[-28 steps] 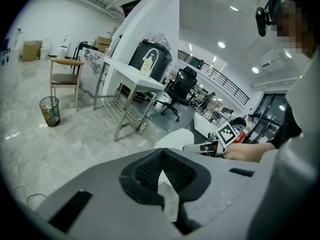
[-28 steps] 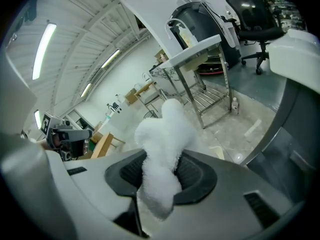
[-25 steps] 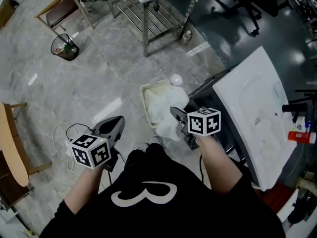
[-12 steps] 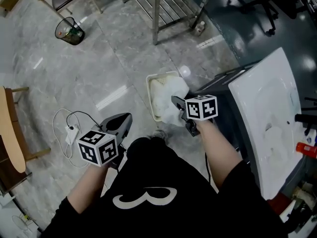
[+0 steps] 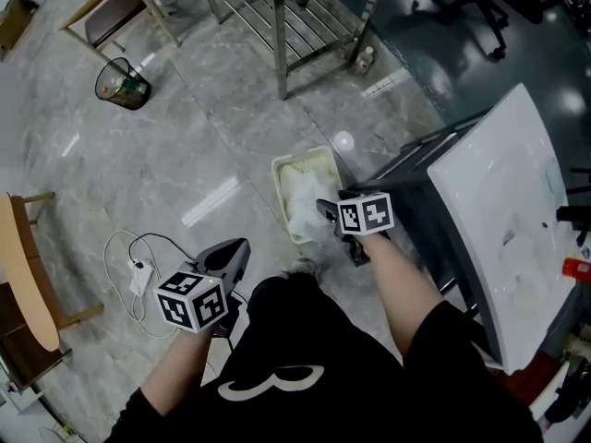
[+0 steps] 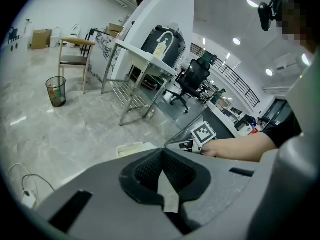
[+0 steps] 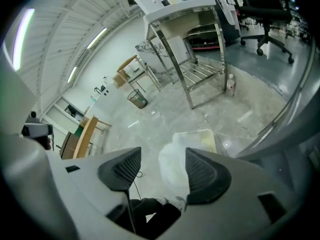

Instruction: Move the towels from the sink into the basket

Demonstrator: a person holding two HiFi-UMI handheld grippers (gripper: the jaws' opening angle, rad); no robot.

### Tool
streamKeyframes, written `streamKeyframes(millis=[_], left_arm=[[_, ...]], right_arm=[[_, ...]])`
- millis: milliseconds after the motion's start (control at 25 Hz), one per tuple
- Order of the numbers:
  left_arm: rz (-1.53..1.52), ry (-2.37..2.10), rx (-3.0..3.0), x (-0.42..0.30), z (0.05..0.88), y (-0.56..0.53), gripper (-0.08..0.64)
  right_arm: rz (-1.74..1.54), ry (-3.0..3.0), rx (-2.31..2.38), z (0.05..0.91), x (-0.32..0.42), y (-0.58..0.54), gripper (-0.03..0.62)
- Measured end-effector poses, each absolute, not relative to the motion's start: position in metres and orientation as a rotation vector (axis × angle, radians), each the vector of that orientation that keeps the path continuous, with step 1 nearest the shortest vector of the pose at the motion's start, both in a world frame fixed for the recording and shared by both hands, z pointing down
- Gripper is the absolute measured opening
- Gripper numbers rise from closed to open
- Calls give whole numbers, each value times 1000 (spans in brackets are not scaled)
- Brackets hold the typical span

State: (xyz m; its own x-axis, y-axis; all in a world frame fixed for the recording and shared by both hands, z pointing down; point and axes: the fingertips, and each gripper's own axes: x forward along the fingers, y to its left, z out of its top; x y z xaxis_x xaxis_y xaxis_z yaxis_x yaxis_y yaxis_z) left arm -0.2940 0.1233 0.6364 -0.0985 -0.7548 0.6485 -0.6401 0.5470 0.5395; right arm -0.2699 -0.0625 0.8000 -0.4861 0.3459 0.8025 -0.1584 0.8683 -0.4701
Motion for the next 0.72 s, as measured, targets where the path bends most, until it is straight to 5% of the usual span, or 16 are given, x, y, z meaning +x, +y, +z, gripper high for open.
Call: streamKeyframes(millis=[440, 720], left_arm=[[-121, -1770, 1208, -294, 627, 125, 5], [-78, -1720, 1323, -290, 585, 116, 5]], right_arm=[[605, -2013, -147, 781, -255, -49, 285], [641, -2182, -167, 694, -249, -21, 308]])
